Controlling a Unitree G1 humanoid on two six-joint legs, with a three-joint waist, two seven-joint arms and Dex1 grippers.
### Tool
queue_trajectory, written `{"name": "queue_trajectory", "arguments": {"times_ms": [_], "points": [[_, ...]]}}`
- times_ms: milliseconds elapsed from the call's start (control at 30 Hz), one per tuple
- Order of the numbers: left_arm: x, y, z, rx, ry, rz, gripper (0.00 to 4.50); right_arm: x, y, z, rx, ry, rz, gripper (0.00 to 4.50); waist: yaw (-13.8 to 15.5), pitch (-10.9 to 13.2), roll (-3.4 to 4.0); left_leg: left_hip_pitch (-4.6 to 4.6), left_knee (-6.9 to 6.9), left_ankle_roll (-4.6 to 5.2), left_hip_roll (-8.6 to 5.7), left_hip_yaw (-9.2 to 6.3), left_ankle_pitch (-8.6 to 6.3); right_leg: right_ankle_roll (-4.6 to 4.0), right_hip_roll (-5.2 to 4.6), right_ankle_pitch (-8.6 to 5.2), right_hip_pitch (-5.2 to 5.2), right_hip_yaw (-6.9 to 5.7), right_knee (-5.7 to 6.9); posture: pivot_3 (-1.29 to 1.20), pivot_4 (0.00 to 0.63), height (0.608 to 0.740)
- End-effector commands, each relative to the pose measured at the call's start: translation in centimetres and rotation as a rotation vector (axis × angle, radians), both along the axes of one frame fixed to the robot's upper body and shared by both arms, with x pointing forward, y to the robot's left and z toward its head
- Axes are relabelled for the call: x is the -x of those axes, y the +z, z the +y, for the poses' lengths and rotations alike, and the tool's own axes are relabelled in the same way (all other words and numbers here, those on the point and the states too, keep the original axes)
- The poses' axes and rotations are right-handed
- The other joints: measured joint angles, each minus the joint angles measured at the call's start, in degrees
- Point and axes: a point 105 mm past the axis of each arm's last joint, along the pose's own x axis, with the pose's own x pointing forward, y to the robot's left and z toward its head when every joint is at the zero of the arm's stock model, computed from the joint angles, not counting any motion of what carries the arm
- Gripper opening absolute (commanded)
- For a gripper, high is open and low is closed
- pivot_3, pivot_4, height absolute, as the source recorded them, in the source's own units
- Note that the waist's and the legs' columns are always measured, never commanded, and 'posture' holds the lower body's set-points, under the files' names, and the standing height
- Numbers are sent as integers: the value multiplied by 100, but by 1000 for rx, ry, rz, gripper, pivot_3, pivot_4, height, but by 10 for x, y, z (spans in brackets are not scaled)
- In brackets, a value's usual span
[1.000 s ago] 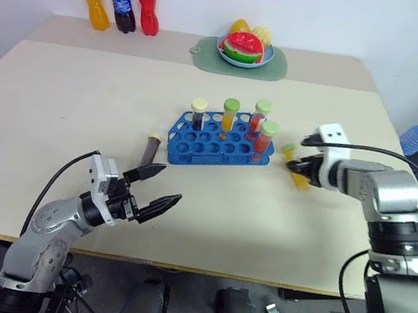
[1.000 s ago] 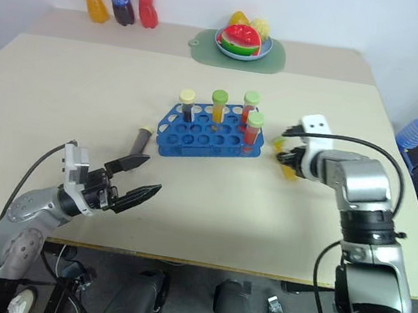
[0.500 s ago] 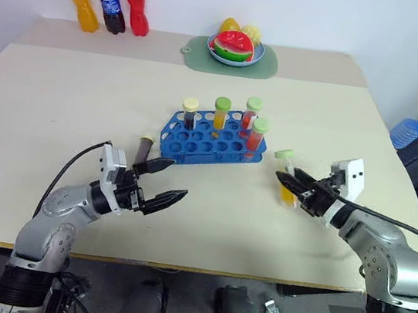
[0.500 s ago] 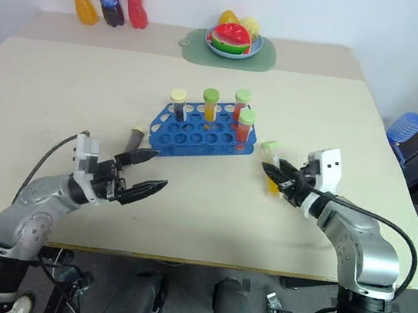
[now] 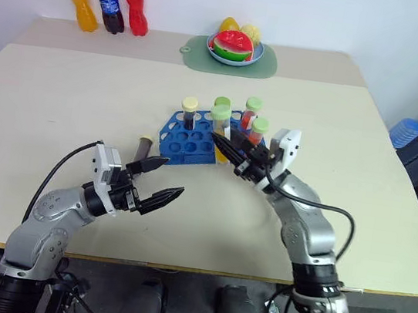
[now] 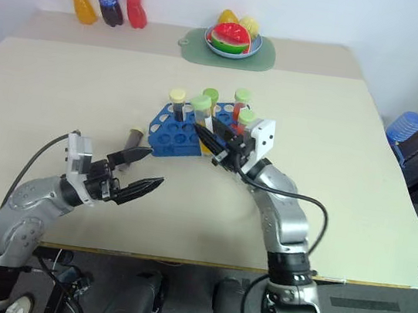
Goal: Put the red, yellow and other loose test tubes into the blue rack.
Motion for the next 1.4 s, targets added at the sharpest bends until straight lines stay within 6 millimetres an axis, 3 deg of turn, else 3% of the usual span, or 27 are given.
{"name": "queue_trajectory", "arguments": {"times_ms": [33,200,533,933,1300,1400], "points": [[6,11,1,20,20,-44,4500,-11,13,7,-56,-37,-90,810,0,0,0,0,-1,0,0,0,0,0,0,0,-1,0,0,0,150,740],[9,9,6,16,51,-45,4500,-30,4,8,-75,-108,-86,810,2,0,0,0,-2,-1,-1,0,1,-1,0,0,-3,0,2,0,150,740],[12,11,13,3,78,-50,4500,-49,-26,3,-66,-205,-39,810,-20,1,2,1,-3,-3,-1,4,2,-1,3,0,-7,1,10,0,150,740],[11,11,19,-13,84,-46,4500,-54,-42,9,-70,-212,-21,810,-46,-1,2,7,-1,-5,-1,3,3,-2,3,1,-4,3,17,0,150,740],[10,10,19,-6,85,-46,4500,-58,-45,2,-56,-258,-44,810,-143,-1,2,10,0,-8,-1,1,5,-2,5,0,-3,3,25,0,150,740],[9,11,21,21,101,-42,4500,-52,-44,3,-30,-227,-84,2222,-139,-1,2,10,0,-8,-1,0,5,-2,4,0,-3,3,25,0,150,740]]}}
